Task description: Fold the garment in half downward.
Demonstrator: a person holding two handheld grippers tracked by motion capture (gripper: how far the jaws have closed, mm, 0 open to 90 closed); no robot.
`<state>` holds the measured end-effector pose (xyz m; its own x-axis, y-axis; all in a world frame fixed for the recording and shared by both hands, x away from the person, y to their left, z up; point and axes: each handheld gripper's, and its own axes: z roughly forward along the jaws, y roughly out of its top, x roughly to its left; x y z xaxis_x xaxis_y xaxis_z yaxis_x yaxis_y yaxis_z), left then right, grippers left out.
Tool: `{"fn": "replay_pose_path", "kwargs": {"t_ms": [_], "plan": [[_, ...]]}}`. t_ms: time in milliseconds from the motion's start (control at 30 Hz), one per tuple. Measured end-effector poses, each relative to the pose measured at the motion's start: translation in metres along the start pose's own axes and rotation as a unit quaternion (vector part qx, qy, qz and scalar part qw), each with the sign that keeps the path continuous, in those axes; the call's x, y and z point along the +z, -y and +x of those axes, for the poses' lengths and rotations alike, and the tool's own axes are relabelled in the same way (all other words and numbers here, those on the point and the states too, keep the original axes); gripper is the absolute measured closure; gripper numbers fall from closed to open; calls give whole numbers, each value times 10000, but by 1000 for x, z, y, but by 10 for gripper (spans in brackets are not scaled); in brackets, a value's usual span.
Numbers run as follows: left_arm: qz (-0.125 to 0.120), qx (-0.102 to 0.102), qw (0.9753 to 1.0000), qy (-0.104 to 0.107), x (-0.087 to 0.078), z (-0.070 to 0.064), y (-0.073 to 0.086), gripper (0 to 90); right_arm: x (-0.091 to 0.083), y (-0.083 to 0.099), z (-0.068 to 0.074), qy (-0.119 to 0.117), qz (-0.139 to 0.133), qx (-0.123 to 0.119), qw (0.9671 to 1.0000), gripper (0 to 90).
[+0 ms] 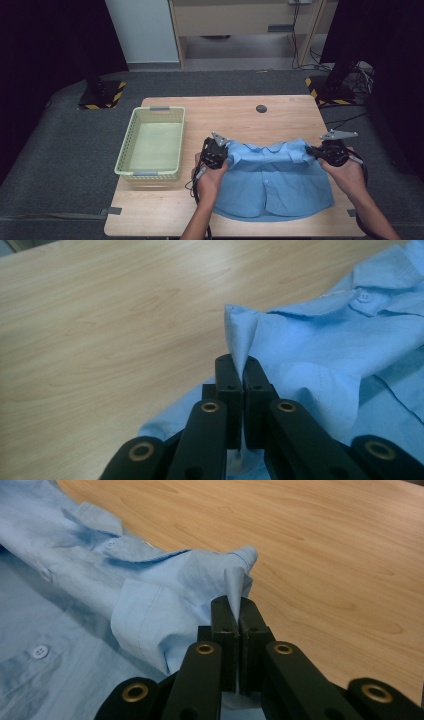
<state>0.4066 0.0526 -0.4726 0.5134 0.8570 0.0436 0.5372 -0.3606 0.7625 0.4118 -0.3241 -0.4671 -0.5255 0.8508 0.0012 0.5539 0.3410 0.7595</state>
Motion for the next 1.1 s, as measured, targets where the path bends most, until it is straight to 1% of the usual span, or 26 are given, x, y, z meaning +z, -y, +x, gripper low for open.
{"fn": "replay_pose_path", "kwargs": {"t_ms": [233,367,500,567,667,733,867,933,1100], "plan": [[-14,44,10000,43,-10,-6,10,896,-10,10,10,-19,17,-60,10000,888],[31,178,9998,94,-16,-13,18,896,-16,20,16,-40,84,-105,9999,887],[70,302,9994,141,-21,-20,29,895,-17,31,22,-66,157,-120,9998,887],[84,349,9992,176,-23,-24,34,895,-17,38,26,-84,230,-153,9996,886],[150,481,9985,198,-25,-28,42,895,-16,49,31,-125,345,-173,9992,884],[200,496,9983,220,-25,-30,48,894,-14,57,34,-139,465,-175,9987,884],[309,487,9979,277,-21,-31,61,894,-9,70,37,-159,614,-137,9979,882],[381,545,9974,270,-18,-32,64,894,-7,73,38,-166,710,-146,9972,881],[462,622,9966,282,-13,-35,70,893,-3,78,38,-209,763,-69,9968,879]]}}
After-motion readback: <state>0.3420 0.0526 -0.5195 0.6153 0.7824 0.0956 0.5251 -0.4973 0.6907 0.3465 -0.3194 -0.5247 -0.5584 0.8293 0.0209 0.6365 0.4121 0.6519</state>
